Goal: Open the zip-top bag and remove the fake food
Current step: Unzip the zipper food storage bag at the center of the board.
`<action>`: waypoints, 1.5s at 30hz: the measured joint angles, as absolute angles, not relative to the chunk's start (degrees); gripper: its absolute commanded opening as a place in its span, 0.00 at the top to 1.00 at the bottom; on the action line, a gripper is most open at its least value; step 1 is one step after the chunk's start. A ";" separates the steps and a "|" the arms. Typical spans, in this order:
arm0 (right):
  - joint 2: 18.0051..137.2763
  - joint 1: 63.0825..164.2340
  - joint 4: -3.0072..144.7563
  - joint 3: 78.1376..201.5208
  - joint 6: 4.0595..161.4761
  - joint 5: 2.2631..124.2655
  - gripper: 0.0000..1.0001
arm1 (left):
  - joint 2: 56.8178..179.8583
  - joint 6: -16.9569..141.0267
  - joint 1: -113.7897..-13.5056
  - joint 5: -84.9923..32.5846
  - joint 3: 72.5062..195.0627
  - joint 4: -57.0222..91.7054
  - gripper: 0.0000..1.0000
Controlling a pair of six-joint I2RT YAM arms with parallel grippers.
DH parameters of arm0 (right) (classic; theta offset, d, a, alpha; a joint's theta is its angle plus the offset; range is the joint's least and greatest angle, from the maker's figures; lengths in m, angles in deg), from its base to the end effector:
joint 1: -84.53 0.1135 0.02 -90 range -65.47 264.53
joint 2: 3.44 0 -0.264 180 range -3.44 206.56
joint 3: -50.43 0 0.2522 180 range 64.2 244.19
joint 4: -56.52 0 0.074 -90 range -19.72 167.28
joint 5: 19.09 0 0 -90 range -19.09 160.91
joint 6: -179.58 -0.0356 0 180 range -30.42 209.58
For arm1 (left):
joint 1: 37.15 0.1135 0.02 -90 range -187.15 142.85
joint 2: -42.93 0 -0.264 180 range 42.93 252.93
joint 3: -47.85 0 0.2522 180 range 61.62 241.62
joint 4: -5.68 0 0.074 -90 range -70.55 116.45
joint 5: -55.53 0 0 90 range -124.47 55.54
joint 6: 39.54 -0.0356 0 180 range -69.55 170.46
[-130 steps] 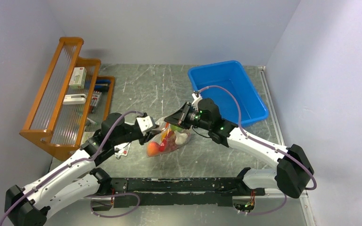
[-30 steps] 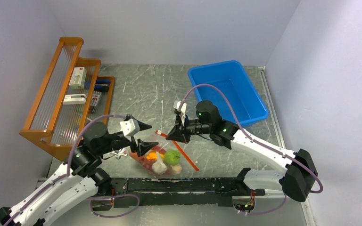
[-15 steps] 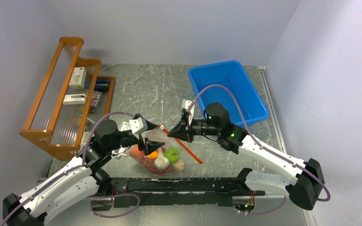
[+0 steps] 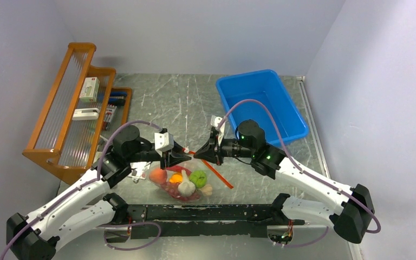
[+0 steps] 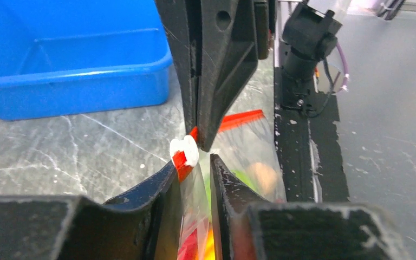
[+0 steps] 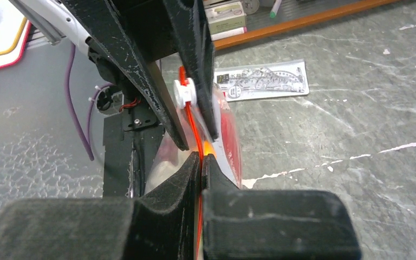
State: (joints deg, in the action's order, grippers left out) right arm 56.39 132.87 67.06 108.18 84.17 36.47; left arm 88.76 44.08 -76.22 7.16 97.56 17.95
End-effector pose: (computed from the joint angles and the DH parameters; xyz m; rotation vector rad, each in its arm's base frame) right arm 0.1446 0.1929 0.3100 -1.1114 1.5635 1.1887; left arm 0.1304 -0.1363 0.3052 1.1737 1.3551 -1.0352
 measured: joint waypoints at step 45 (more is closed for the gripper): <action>60.09 133.37 60.69 113.25 87.17 26.83 0.85 | 84.01 47.93 -76.06 5.85 95.94 19.81 0.93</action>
State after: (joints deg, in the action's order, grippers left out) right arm 60.09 133.37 60.69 113.25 87.17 26.83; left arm 84.01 47.93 -76.06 5.85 95.94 19.81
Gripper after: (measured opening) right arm 0.206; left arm 0.075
